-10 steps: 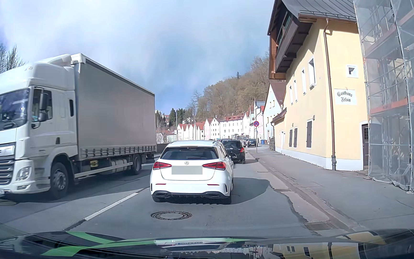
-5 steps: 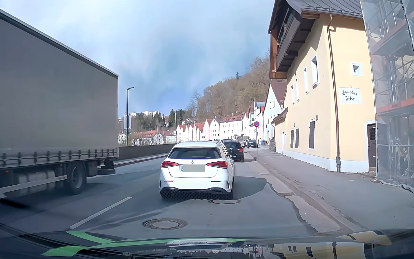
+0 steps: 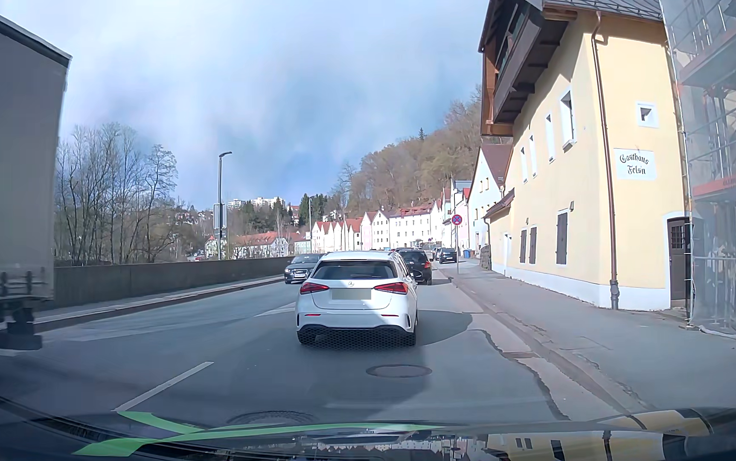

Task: Follow the waypoints while adhering to traffic rules and regulations

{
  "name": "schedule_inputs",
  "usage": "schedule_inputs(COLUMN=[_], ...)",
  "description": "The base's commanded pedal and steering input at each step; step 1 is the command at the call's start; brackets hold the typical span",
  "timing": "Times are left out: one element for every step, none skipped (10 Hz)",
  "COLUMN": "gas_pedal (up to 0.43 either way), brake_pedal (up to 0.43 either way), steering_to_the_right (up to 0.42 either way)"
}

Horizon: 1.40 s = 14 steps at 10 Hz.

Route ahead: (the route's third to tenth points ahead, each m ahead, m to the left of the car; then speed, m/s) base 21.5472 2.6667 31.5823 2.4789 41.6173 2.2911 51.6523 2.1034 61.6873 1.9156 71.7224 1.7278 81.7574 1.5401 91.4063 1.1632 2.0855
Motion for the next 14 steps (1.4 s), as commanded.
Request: schedule_inputs(gas_pedal=[0.138,0.138,0.138,0.138,0.138,0.138,0.138,0.15,0.15,0.15,0.15,0.15,0.15,0.15], brake_pedal=[0.0,0.0,0.0,0.0,0.0,0.0,0.0,0.0,0.0,0.0,0.0,0.0,0.0,0.0], steering_to_the_right=[0.006,0.006,0.005,0.005,0.005,0.004,0.004,0.004,0.002,0.001,0.001,0.001,0.001,0.001])
